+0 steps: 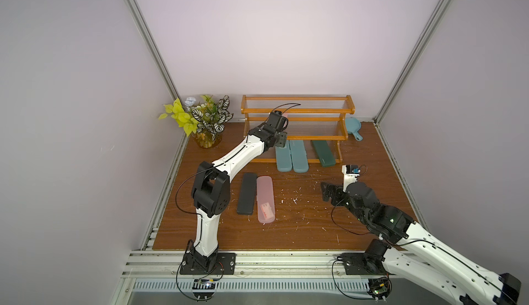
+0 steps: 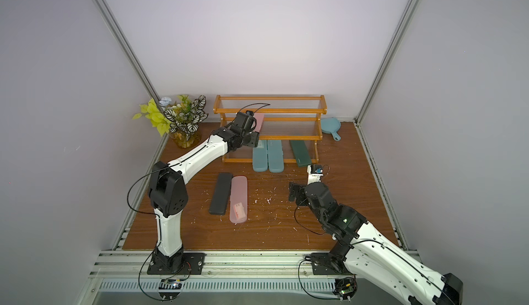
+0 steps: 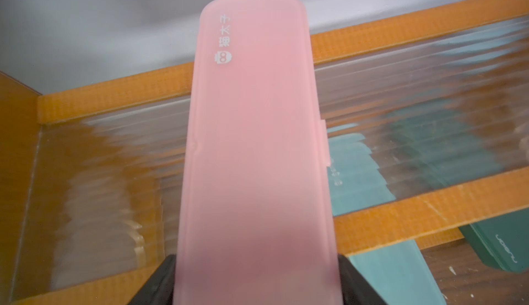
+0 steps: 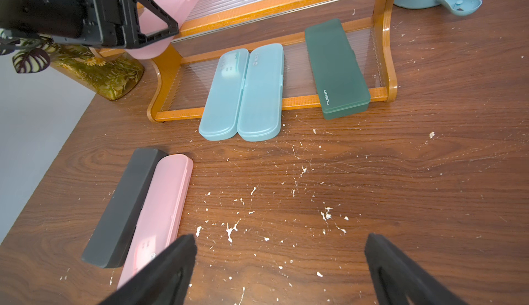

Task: Remove the pencil cases from the shelf
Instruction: Pick up the pencil case from the shelf.

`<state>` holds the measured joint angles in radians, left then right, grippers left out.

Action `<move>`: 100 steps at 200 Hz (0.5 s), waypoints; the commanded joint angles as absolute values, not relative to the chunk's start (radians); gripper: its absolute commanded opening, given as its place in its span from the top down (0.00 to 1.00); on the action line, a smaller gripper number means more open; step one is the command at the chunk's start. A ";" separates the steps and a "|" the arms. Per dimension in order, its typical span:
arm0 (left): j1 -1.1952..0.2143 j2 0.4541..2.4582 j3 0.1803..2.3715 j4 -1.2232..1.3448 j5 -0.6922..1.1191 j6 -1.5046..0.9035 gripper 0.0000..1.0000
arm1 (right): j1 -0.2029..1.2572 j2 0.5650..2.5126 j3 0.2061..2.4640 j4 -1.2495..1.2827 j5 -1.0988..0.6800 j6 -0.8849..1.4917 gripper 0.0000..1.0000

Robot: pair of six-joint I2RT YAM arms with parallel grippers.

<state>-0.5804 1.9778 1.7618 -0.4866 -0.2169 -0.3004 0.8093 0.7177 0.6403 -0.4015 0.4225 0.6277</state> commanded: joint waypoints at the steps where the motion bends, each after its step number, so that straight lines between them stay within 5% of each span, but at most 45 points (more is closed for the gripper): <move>1: -0.616 1.901 1.717 -0.502 -0.254 -0.334 0.35 | 0.803 0.703 0.670 -0.399 0.448 0.618 0.01; 100: -0.706 1.456 1.216 -0.364 -0.307 -0.511 0.39 | 0.798 0.725 0.675 -0.378 0.489 0.592 0.01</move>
<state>-0.6605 1.5482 1.2968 -0.4244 -0.2554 -0.4465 0.8036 0.7155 0.6403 -0.4007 0.4454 0.6209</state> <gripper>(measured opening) 0.674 0.990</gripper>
